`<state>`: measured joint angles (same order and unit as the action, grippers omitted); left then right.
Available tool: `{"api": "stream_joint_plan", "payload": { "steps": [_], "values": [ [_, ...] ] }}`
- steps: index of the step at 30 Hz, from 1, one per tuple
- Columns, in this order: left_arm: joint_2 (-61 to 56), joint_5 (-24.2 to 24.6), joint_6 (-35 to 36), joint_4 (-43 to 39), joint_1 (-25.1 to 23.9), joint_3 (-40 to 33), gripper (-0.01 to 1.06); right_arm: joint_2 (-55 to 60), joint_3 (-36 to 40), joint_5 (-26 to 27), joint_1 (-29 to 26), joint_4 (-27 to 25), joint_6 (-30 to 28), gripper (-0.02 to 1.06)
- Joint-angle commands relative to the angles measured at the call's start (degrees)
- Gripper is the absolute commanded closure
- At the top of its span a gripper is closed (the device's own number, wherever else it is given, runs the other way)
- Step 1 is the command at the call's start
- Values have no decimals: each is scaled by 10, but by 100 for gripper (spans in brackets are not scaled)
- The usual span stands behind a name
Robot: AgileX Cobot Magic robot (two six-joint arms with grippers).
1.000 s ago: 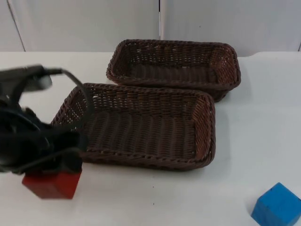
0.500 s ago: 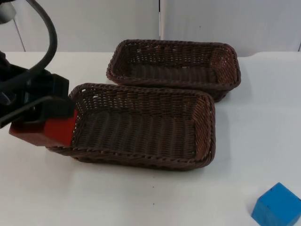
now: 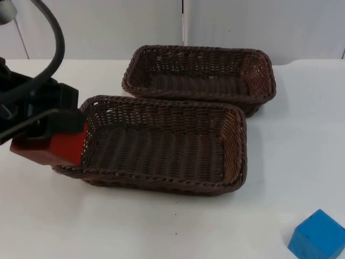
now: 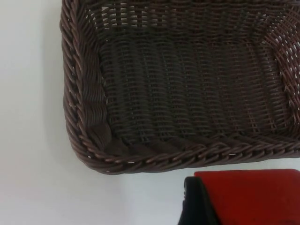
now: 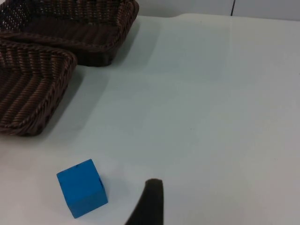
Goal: Pick up one cube with the left hand and place it into the upper basket. Pick up one cube with the right hand and place it into the lower basket.
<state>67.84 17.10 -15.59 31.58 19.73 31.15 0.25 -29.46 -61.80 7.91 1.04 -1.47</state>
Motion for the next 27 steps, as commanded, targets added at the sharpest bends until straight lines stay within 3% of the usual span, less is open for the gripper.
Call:
{"api": "stream_joint_plan", "payload": {
  "steps": [1, 14, 27],
  "values": [
    [-4, -12, -1, -1, 3, 2, 105, -2, 0, 0, 0, 2, -5, 27],
    [43, 4, -14, -7, 3, 112, 105, -2, 0, 0, 0, 2, -5, 27],
    [243, 35, -54, -9, 3, 312, 105, -2, 0, 0, 0, 2, -5, 27]
  ]
}}
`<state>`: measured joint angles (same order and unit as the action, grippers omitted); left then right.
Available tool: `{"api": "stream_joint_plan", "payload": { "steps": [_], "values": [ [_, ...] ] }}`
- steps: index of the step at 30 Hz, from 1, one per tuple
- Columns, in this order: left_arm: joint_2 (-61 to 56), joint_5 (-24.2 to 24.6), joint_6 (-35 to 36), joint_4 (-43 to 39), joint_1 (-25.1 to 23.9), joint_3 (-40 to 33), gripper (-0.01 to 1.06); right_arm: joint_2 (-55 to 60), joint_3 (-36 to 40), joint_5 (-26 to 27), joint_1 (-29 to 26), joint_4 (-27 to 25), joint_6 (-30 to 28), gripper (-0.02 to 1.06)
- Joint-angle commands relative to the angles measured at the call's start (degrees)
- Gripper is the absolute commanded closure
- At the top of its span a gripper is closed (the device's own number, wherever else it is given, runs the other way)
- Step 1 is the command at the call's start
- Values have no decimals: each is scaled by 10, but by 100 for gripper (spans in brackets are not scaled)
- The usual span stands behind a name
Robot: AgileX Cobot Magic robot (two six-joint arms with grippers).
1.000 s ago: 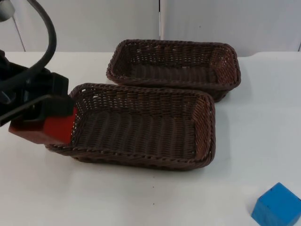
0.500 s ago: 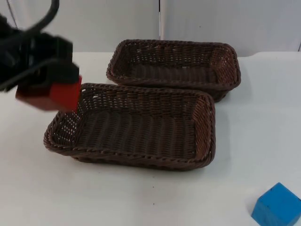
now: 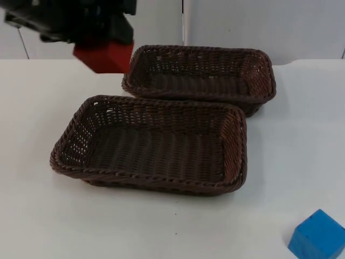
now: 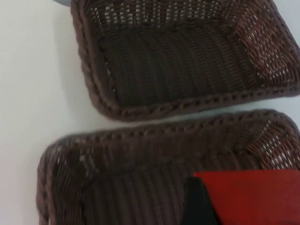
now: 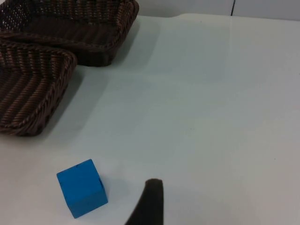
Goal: Pick up one cube with the left hand and place it into the upper basket. Pick up one cube with the right hand and place it into the lower basket.
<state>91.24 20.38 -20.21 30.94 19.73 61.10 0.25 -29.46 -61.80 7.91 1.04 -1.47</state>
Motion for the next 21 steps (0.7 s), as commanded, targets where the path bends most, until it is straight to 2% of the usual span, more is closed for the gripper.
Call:
{"api": "stream_joint_plan", "payload": {
  "steps": [1, 8, 12, 21],
  "values": [
    [30, 5, -9, -2, 3, 30, 105, -2, 0, 0, 0, 2, -5, 27],
    [147, 13, -19, -3, 3, 148, 105, -2, 0, 0, 0, 2, -5, 27],
    [187, 13, -27, -3, 3, 188, 105, -2, 0, 0, 0, 2, -5, 27],
    [308, 3, -63, 33, 3, 317, 105, -2, 0, 0, 0, 2, -5, 27]
  ]
}}
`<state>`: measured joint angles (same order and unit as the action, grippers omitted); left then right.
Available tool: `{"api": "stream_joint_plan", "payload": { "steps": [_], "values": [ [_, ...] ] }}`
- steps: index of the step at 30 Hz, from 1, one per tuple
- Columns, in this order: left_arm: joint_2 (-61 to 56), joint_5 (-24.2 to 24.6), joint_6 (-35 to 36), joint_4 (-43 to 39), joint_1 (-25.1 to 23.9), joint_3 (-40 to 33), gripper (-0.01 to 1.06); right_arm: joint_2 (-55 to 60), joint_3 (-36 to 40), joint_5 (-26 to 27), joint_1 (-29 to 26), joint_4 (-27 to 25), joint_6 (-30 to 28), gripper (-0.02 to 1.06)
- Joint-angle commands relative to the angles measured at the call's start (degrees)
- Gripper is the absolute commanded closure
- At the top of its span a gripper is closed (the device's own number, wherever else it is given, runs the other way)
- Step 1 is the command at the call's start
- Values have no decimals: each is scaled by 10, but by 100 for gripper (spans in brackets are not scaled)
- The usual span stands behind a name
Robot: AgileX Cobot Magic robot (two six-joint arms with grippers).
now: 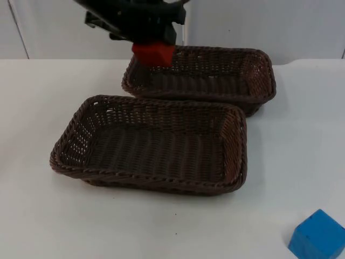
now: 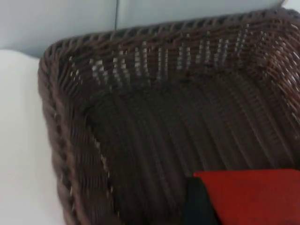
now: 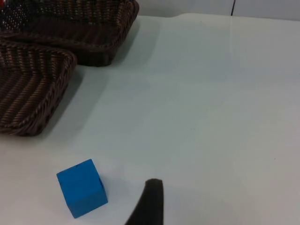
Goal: Pick up one cube with the left hand and place it into the upper basket. Pick up one cube with the right hand and place it into the lower basket.
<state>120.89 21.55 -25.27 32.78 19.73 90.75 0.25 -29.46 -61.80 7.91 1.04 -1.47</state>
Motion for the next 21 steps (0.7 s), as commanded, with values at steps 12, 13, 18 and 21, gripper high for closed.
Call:
{"api": "stream_joint_plan", "payload": {
  "steps": [12, 13, 18, 21],
  "values": [
    [164, 4, -20, 40, 3, 192, 105, -2, 0, 0, 0, 2, -5, 27],
    [180, 6, -20, 46, 3, 209, 105, -2, 0, 0, 0, 2, -5, 27],
    [210, 6, -20, 63, 3, 229, 105, -2, 0, 0, 0, 2, -5, 27],
    [220, 6, -20, 65, 3, 232, 104, -2, 0, 0, 0, 2, -5, 27]
  ]
}}
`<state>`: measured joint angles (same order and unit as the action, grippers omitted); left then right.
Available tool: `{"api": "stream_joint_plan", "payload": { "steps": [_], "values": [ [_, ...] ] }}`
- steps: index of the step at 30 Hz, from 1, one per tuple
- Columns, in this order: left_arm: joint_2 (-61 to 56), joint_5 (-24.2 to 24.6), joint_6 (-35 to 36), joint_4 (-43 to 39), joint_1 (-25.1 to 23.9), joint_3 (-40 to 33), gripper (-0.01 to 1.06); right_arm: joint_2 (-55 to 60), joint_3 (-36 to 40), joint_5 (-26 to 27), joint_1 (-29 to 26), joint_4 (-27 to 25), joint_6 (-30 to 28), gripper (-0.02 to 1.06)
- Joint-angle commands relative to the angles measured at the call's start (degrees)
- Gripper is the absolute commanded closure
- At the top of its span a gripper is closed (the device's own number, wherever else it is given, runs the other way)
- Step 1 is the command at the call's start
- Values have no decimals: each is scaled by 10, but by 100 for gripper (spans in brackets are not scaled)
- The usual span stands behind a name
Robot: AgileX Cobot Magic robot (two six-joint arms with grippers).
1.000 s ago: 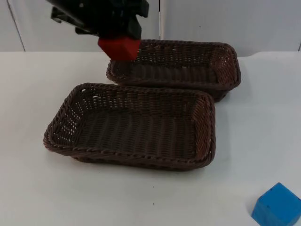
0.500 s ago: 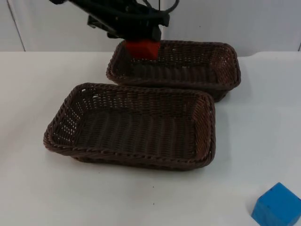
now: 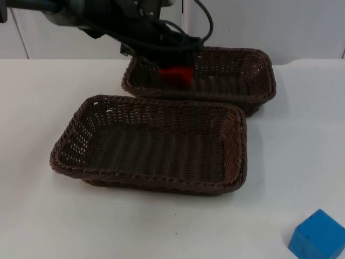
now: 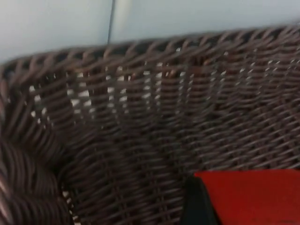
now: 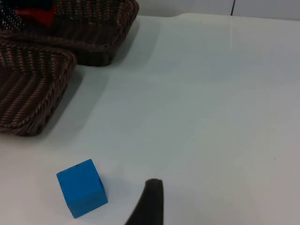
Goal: Pick up one cube with the left hand and place it into the upper basket. Pick up one cube with the right hand and place it into the lower basket.
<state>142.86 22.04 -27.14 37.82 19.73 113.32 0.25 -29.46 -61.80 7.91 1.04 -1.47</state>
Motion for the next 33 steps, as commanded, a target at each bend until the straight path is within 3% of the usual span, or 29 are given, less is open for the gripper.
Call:
{"api": "stream_joint_plan", "payload": {
  "steps": [1, 4, 5, 9, 10, 12, 14, 18, 27, 33],
  "values": [
    [4, 1, -1, 16, 3, 6, 102, -2, 0, 0, 0, 2, -5, 27],
    [6, 2, -2, 17, 3, 6, 87, -2, 0, 0, 0, 2, -5, 27],
    [6, 2, -2, 17, 3, 6, 87, -2, 0, 0, 0, 2, -5, 27],
    [6, 2, 0, 35, 3, 6, 45, -2, 0, 0, 0, 2, -5, 27],
    [6, 2, 0, 35, 3, 6, 45, -2, 0, 0, 0, 2, -5, 27],
    [3, 17, 0, 65, 3, 6, 22, -2, 0, 0, 0, 2, -5, 27],
    [-3, 31, 0, 69, 3, 6, 11, -2, 0, 0, 0, 2, -5, 27],
    [-19, 52, 0, 65, 3, 7, 3, -2, 0, 0, 0, 2, -5, 27],
    [-76, 89, 0, 64, 3, 7, 3, -2, 0, 0, 0, 2, -5, 27],
    [-123, 138, -19, 29, 2, 7, 3, -2, 0, 0, 0, 2, -5, 27]
  ]
}}
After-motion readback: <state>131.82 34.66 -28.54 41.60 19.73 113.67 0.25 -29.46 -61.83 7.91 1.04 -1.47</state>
